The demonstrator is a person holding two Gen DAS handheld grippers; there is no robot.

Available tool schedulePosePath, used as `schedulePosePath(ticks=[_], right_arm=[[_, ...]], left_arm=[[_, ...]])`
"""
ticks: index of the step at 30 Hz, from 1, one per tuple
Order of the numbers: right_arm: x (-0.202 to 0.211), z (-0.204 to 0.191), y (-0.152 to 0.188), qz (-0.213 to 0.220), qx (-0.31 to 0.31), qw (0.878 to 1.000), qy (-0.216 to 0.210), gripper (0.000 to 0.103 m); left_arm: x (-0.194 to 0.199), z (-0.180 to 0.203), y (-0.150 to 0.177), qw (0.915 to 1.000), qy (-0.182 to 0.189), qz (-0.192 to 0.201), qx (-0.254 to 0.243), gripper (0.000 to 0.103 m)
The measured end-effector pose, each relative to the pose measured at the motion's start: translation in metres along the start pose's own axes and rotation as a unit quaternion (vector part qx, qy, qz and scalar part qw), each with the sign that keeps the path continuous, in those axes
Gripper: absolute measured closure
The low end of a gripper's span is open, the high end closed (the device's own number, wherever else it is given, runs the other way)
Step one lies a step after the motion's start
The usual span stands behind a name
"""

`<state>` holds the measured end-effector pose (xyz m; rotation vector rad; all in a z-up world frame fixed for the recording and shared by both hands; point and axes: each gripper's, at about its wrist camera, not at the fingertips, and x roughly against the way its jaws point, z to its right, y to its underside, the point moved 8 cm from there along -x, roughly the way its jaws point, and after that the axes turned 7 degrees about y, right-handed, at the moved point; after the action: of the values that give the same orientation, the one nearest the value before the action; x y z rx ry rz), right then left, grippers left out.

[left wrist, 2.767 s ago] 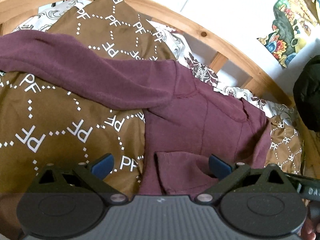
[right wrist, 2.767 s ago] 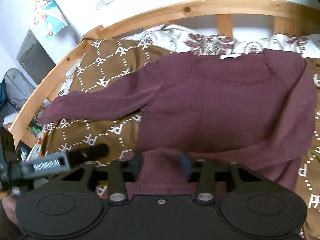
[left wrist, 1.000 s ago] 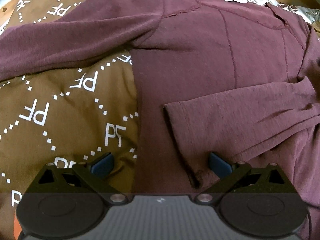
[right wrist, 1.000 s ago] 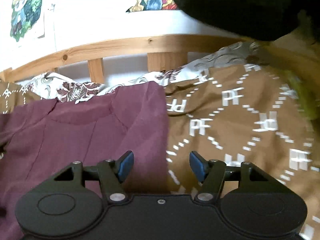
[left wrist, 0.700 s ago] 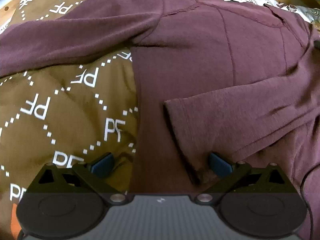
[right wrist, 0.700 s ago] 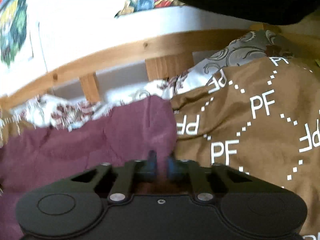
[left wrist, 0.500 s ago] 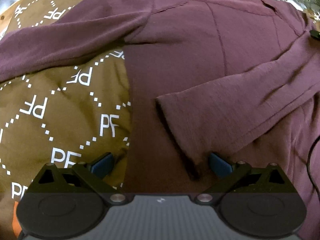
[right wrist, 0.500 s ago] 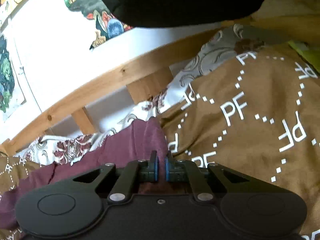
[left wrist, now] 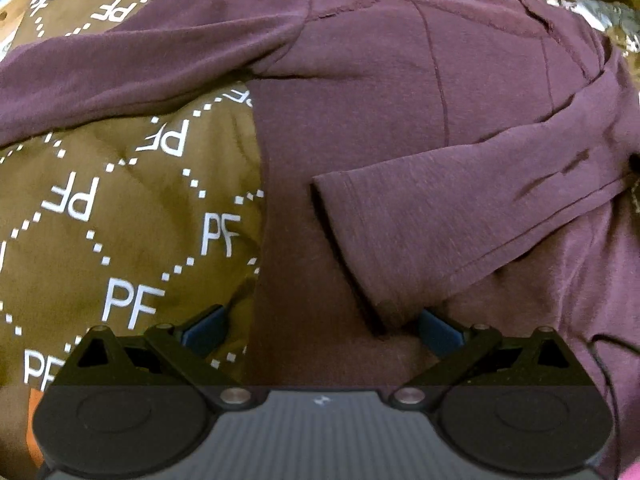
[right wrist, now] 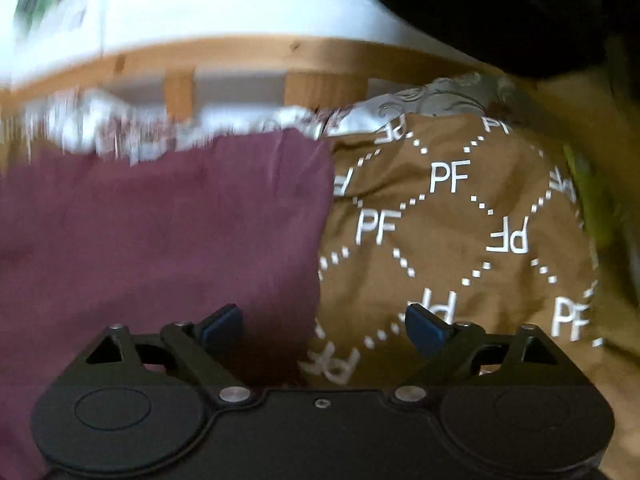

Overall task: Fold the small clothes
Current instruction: 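Grasp the other sleeve cuff with the left gripper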

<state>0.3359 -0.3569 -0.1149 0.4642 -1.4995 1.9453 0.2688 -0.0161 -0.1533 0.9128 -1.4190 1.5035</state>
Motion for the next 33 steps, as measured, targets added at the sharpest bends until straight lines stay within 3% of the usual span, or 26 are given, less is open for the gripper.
schedulePosePath(ticks=[2, 4, 7, 10, 15, 18, 20, 22, 26, 29, 33], right_arm=[[-0.008, -0.006, 0.009, 0.0, 0.044, 0.998, 0.042, 0.012], [-0.017, -0.005, 0.016, -0.01, 0.051, 0.997, 0.054, 0.011], [-0.017, 0.002, 0.016, -0.017, 0.013, 0.998, 0.054, 0.01], [0.0, 0.007, 0.015, -0.012, -0.036, 0.999, 0.033, 0.008], [0.043, 0.001, 0.009, 0.014, -0.109, 0.994, -0.026, 0.001], [0.066, -0.011, 0.005, 0.031, -0.118, 0.99, -0.064, 0.001], [0.079, -0.021, 0.002, 0.043, -0.108, 0.99, -0.08, 0.001], [0.091, -0.03, -0.002, 0.061, -0.092, 0.99, -0.09, 0.001], [0.101, -0.045, -0.007, 0.086, -0.064, 0.989, -0.102, 0.001], [0.098, -0.055, -0.005, 0.083, -0.052, 0.989, -0.113, 0.001], [0.089, -0.064, 0.002, 0.066, -0.041, 0.99, -0.117, 0.001]], left_arm=[[0.007, -0.004, 0.001, 0.9998, 0.013, 0.006, 0.015, 0.001], [0.021, -0.013, 0.001, 0.9989, 0.024, 0.021, 0.033, 0.001], [0.053, -0.035, -0.005, 0.995, 0.03, 0.072, 0.061, 0.001], [0.09, -0.069, -0.014, 0.9851, 0.02, 0.14, 0.098, 0.001], [0.146, -0.142, -0.043, 0.9545, -0.028, 0.242, 0.173, 0.001], [0.16, -0.184, -0.051, 0.9444, -0.055, 0.253, 0.202, 0.001], [0.165, -0.217, -0.052, 0.9324, -0.067, 0.263, 0.239, 0.001], [0.163, -0.248, -0.053, 0.9182, -0.07, 0.263, 0.288, 0.001], [0.153, -0.303, -0.05, 0.8795, -0.068, 0.278, 0.38, 0.001], [0.14, -0.322, -0.049, 0.8574, -0.055, 0.29, 0.421, 0.002], [0.125, -0.329, -0.054, 0.8403, -0.043, 0.303, 0.448, 0.011]])
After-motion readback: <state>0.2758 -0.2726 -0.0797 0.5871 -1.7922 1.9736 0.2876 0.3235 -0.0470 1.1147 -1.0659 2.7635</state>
